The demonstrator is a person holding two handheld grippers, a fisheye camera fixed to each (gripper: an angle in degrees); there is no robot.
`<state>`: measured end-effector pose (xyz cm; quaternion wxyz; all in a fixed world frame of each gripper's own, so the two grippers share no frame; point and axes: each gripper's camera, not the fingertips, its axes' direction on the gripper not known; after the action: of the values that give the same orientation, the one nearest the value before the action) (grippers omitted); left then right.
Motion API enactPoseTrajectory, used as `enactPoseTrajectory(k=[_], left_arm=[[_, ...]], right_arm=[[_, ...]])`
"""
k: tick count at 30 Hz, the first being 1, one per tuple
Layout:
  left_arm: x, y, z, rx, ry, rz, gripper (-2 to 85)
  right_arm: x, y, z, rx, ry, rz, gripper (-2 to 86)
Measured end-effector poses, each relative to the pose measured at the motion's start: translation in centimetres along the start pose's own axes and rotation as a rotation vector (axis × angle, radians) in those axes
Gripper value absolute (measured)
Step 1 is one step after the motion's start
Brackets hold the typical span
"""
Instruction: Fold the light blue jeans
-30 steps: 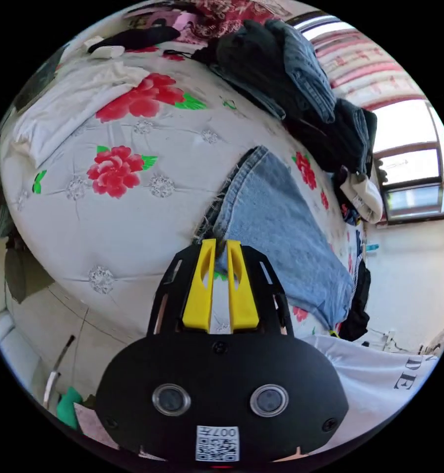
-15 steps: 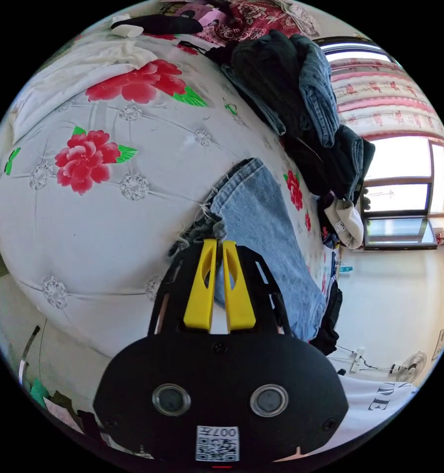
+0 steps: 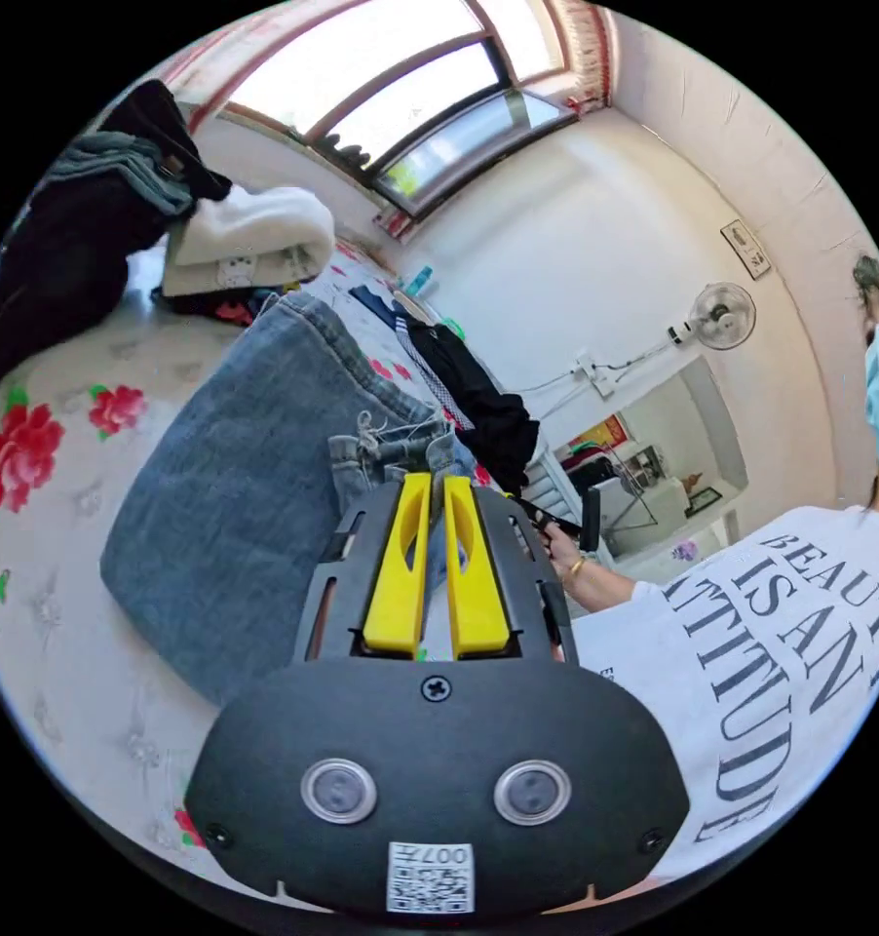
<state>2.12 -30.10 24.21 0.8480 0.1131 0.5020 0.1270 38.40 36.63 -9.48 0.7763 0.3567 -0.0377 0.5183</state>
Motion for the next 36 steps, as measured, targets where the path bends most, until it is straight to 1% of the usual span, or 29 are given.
enactPoseTrajectory(k=[2, 4, 6, 8, 10, 12, 14, 15, 16, 17, 18, 19, 20, 21, 22, 23, 24, 25, 26, 28, 30, 31, 32, 34, 35, 36], left_arm=[[-1.2, -0.4, 7.7, -0.152, 0.057, -0.049, 7.8], [-1.8, 0.0, 11.1, -0.22, 0.06, -0.076, 8.3], [-1.9, 0.6, 12.1, -0.25, 0.052, -0.061, 8.5], [-2.5, 1.6, 11.3, -0.281, -0.043, -0.041, 8.6], [-3.8, 2.6, 9.6, -0.27, -0.125, -0.07, 8.5], [-5.6, 4.2, 7.3, -0.243, -0.199, -0.152, 8.3], [-7.8, 6.9, 3.8, -0.163, -0.267, -0.282, 8.1], [-8.3, 7.7, 2.9, -0.138, -0.281, -0.315, 8.1], [-9.2, 9.2, 1.3, -0.093, -0.308, -0.384, 8.2], [-10.0, 10.7, -0.2, -0.047, -0.325, -0.45, 8.2], [-10.3, 11.4, -0.9, -0.019, -0.329, -0.48, 8.2], [-10.9, 12.8, -2.2, 0.039, -0.333, -0.535, 8.2], [-11.5, 14.0, -3.2, 0.086, -0.331, -0.582, 8.3], [-11.8, 14.5, -3.7, 0.108, -0.33, -0.601, 8.3], [-12.3, 15.4, -4.4, 0.145, -0.327, -0.632, 8.4], [-12.8, 16.0, -5.0, 0.173, -0.327, -0.653, 8.4], [-13.0, 16.3, -5.2, 0.185, -0.325, -0.66, 8.5], [-13.5, 16.6, -5.6, 0.207, -0.317, -0.671, 8.6], [-14.1, 16.8, -5.8, 0.229, -0.306, -0.676, 8.8], [-14.9, 17.1, -6.2, 0.261, -0.28, -0.681, 9.2], [-15.8, 17.5, -6.5, 0.294, -0.25, -0.685, 9.5], [-16.5, 17.9, -6.6, 0.315, -0.23, -0.692, 9.6], [-17.2, 18.5, -6.8, 0.333, -0.209, -0.707, 10.0], [-18.3, 19.5, -7.0, 0.349, -0.165, -0.731, 10.7], [-18.8, 20.0, -7.1, 0.353, -0.149, -0.74, 11.1], [-19.1, 20.3, -7.2, 0.352, -0.145, -0.741, 11.2]], right_arm=[[1.6, -1.2, -0.1, 0.011, 0.005, 0.039, 4.6], [4.1, -3.1, 0.0, 0.013, 0.011, 0.105, 7.3], [6.4, -4.8, 0.2, 0.015, 0.009, 0.178, 9.1], [8.8, -6.4, 0.4, 0.022, -0.015, 0.255, 10.5], [11.5, -8.3, 1.3, 0.023, -0.054, 0.329, 11.9], [12.9, -9.6, 2.5, 0.011, -0.057, 0.357, 12.4], [13.7, -10.8, 4.0, -0.018, -0.084, 0.399, 12.5], [14.0, -11.4, 4.9, -0.023, -0.115, 0.424, 12.2], [13.8, -11.8, 4.7, -0.005, -0.063, 0.463, 11.3], [13.7, -12.1, 4.8, -0.012, -0.063, 0.464, 10.9], [13.3, -12.7, 4.6, -0.016, -0.104, 0.459, 10.0], [12.3, -13.3, 3.8, 0.01, -0.184, 0.424, 9.2], [11.5, -13.6, 3.2, 0.032, -0.222, 0.394, 8.8], [8.9, -14.5, 1.9, 0.064, -0.295, 0.272, 8.2], [4.7, -15.4, 0.6, 0.049, -0.333, 0.095, 7.7], [2.3, -15.6, -0.1, 0.034, -0.344, 0.0, 7.6], [-2.9, -15.4, -1.4, 0.009, -0.372, -0.202, 7.3], [-8.1, -14.2, -2.6, -0.019, -0.41, -0.402, 7.2], [-10.6, -13.3, -3.2, -0.035, -0.434, -0.498, 7.2], [-19.0, -7.9, -4.6, -0.117, -0.559, -0.815, 7.2], [-23.4, -3.0, -4.2, -0.215, -0.65, -0.972, 7.5], [-25.4, 0.2, -3.1, -0.289, -0.685, -1.022, 7.8], [-26.1, 1.7, -2.3, -0.337, -0.697, -1.027, 8.0], [-27.4, 5.7, 0.8, -0.547, -0.687, -0.983, 8.7], [-27.2, 6.1, 1.4, -0.571, -0.673, -0.952, 8.8], [-26.2, 5.8, 1.9, -0.572, -0.647, -0.874, 9.1]])
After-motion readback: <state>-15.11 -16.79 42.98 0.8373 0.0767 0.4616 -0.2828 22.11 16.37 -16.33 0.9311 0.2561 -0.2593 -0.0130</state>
